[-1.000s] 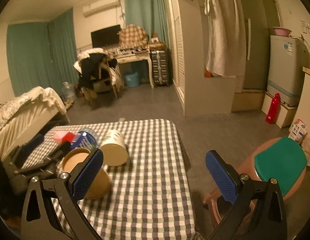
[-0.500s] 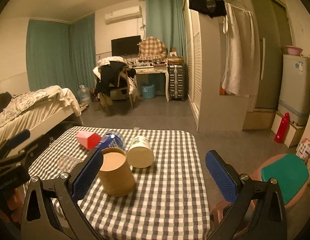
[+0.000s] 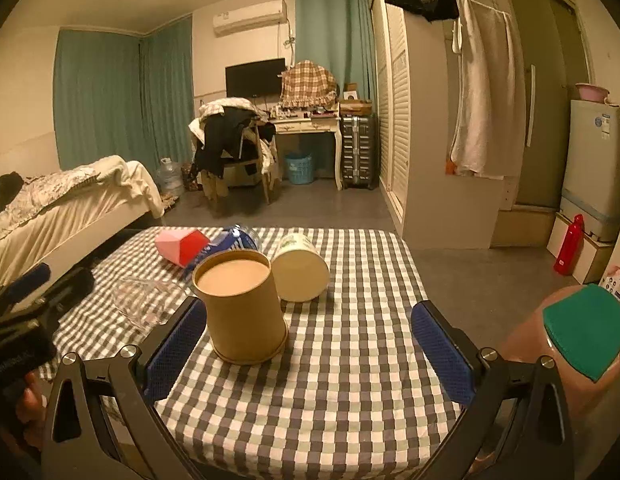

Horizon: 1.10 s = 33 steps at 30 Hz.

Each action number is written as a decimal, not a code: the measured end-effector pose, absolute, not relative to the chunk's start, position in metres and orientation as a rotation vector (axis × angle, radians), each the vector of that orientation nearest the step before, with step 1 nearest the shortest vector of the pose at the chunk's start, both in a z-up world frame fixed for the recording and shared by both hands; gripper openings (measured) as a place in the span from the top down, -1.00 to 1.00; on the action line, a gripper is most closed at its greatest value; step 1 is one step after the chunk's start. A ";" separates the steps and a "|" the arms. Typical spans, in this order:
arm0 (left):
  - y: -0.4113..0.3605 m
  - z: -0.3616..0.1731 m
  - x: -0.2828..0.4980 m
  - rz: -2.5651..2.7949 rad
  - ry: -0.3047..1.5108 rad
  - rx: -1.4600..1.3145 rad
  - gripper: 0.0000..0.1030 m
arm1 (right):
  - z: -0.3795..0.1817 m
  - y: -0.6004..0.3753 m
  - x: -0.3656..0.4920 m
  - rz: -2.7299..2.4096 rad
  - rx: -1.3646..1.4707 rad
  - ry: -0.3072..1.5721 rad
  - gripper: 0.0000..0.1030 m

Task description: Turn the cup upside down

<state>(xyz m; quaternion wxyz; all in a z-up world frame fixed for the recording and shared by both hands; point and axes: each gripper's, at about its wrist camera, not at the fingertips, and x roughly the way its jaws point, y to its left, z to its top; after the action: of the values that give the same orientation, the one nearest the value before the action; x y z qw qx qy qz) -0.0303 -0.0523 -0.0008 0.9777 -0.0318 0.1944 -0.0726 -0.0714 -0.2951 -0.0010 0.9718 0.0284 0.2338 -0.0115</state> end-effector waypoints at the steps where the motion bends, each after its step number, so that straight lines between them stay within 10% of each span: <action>1: -0.052 -0.002 -0.030 -0.145 0.395 -0.060 -0.99 | -0.004 -0.295 -0.069 -0.027 0.053 0.485 -0.99; 33: -0.051 -0.013 -0.024 -0.109 0.422 -0.036 -0.99 | -0.008 -0.291 -0.065 -0.045 0.034 0.499 -0.99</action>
<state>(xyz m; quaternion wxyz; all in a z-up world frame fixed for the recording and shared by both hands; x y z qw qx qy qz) -0.0241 -0.0514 -0.0128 0.9762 -0.0177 0.2095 -0.0538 -0.0646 -0.2914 -0.0079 0.9686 0.0171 0.2471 -0.0223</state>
